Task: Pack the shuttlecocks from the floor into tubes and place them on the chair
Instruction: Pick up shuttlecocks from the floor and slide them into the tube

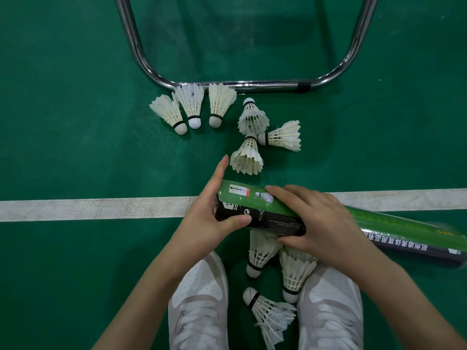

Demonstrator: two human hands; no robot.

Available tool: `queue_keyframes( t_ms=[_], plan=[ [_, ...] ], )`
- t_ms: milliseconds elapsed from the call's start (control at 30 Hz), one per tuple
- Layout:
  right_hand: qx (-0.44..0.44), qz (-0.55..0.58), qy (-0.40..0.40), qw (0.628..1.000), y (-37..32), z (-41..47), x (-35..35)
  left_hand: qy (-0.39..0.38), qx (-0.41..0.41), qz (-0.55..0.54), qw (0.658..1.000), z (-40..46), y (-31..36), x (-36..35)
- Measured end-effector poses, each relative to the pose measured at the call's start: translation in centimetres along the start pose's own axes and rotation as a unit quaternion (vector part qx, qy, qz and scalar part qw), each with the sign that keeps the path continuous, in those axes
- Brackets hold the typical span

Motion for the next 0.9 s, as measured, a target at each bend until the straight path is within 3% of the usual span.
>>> queue_keyframes(
  t_ms=[333, 533, 667, 800, 900],
  plan=[
    [-0.007, -0.002, 0.001, 1.0, -0.2, 0.7, 0.7, 0.121, -0.027, 0.029, 0.992, -0.6, -0.4, 1.2],
    [-0.001, 0.011, -0.005, 1.0, -0.5, 2.0, 1.5, 0.153, 0.012, -0.124, 0.98, -0.4, -0.4, 1.0],
    [-0.002, 0.032, 0.014, 0.999, -0.6, 3.6, 3.0, 0.192, 0.011, -0.233, 0.953, 0.5, 0.7, 0.9],
    [0.012, 0.054, 0.051, 0.997, -0.9, 5.6, 5.3, 0.198, -0.023, -0.305, 0.931, 1.6, 3.4, 1.0],
    [0.022, 0.079, 0.096, 0.992, -1.5, 6.8, 8.1, 0.222, -0.077, -0.284, 0.929, 1.4, 6.9, 2.0]
  ],
)
Point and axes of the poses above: each hand's wrist, its own z-axis towards the middle knuckle, its own x-axis out of the back of the hand, y = z × x, the point moved 5 cm from there along z, towards the middle knuckle, and after that the axes turned 4 degrees about -z, right-handed, at the moved point
